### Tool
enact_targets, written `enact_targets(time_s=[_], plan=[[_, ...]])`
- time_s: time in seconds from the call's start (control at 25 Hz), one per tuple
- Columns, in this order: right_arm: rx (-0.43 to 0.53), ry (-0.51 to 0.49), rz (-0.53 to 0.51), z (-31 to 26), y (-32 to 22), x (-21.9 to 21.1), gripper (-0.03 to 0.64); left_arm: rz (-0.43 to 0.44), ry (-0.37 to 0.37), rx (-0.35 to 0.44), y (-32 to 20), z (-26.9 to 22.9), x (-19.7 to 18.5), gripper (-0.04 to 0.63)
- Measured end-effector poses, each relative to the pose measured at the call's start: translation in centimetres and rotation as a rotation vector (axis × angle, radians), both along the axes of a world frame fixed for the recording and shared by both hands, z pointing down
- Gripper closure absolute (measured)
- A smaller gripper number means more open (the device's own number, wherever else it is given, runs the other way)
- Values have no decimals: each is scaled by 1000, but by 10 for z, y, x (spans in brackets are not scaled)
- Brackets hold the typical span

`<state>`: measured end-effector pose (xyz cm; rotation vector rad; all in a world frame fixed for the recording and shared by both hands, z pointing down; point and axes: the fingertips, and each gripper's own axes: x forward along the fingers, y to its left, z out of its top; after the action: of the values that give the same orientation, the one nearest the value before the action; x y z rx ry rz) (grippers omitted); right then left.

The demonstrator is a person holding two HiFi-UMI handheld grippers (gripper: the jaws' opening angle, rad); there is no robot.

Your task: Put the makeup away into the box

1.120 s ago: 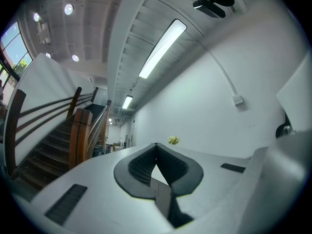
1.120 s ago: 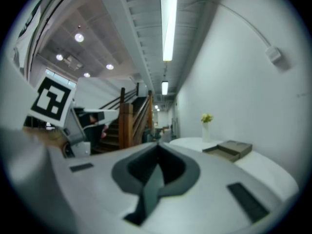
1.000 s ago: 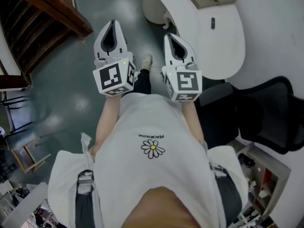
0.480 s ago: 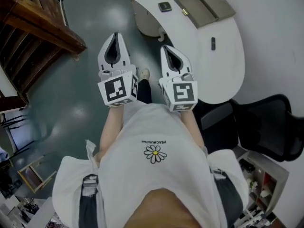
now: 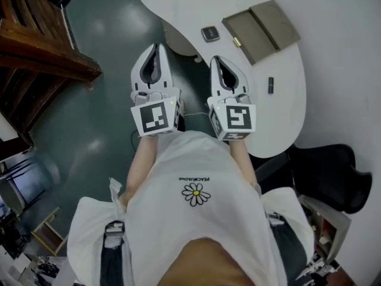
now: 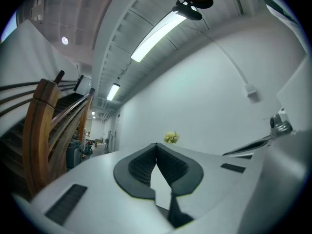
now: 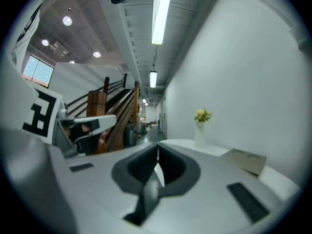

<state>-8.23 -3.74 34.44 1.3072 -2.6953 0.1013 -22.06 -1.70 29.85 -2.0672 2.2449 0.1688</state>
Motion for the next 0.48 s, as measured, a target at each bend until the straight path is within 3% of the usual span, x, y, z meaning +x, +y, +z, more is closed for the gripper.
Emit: enact_targets(time_s=[0.28,0.48], plan=[[28,18,58,-6,-57,-6,588,53,4,-57,-58,11,-20,574],[7,13,103,-4,-87,7,587,87,-22,-95,-90,22,-9,574]])
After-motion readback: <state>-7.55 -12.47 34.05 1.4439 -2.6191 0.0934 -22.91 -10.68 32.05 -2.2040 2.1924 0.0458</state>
